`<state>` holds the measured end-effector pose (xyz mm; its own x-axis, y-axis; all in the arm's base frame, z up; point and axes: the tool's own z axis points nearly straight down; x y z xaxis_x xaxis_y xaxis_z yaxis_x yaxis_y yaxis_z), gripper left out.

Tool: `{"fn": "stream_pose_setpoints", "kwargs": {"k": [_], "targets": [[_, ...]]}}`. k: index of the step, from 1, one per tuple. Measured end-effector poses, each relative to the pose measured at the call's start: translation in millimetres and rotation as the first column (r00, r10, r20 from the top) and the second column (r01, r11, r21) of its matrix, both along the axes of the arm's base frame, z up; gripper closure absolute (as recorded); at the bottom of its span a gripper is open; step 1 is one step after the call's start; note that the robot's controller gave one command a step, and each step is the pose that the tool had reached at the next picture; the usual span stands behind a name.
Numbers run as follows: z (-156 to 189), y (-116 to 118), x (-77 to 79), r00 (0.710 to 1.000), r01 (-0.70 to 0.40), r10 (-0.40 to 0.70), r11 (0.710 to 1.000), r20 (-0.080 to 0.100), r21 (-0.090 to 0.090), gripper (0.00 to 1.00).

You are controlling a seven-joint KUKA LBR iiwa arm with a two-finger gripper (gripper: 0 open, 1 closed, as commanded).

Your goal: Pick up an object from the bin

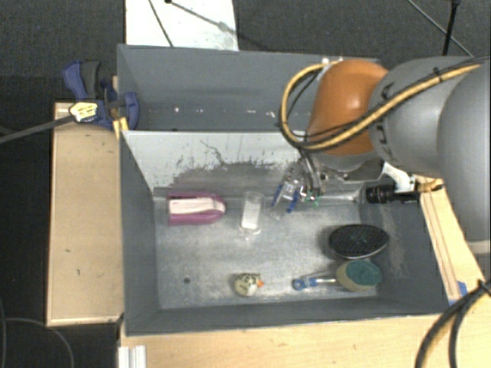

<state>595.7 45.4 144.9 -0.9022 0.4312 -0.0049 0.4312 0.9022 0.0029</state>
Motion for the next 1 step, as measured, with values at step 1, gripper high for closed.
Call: {"fn": "stream_pose_setpoints", "kwargs": {"k": [1], "targets": [[22.1, -0.1, 1.2, 1.000, -0.005, 0.005, 1.000, 0.001, 0.000, 1.00]]}}
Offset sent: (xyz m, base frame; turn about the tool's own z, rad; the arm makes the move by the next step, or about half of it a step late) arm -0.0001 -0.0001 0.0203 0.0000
